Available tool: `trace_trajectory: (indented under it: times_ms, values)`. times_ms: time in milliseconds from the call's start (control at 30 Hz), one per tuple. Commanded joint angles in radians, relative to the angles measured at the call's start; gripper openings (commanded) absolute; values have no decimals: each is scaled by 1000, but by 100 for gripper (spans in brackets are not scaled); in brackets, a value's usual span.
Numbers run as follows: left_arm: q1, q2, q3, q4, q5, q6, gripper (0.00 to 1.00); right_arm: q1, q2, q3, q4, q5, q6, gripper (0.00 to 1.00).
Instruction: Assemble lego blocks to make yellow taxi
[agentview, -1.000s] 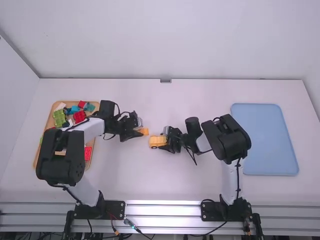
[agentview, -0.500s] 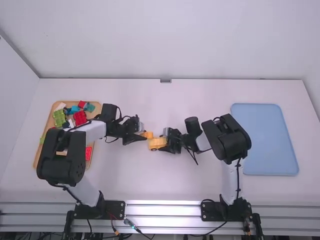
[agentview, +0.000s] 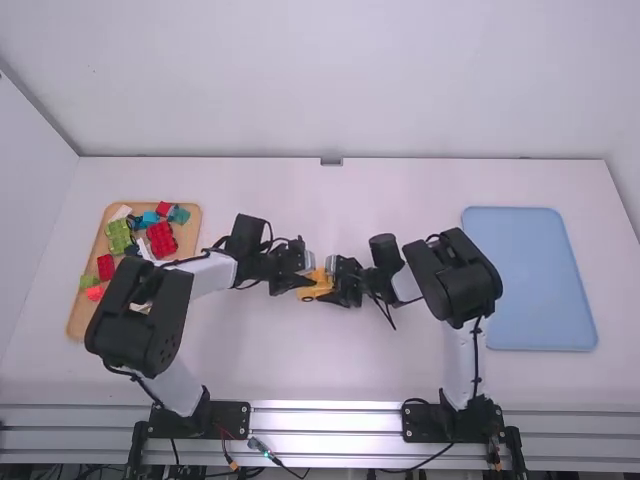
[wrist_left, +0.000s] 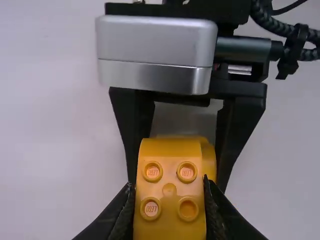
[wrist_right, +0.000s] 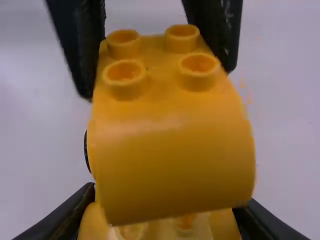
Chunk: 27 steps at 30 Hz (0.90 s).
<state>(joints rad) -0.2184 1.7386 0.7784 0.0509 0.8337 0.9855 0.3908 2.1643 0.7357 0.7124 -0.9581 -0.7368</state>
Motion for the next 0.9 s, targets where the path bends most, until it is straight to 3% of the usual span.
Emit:
trace_trajectory:
  times_ms: [0, 867]
  values:
    - [6, -8, -15, -2, -13, -37, 2, 2, 9, 5, -10, 39, 7, 32]
    - [9, 68, -48, 101, 38, -54, 2, 3, 9, 5, 13, 39, 37, 32]
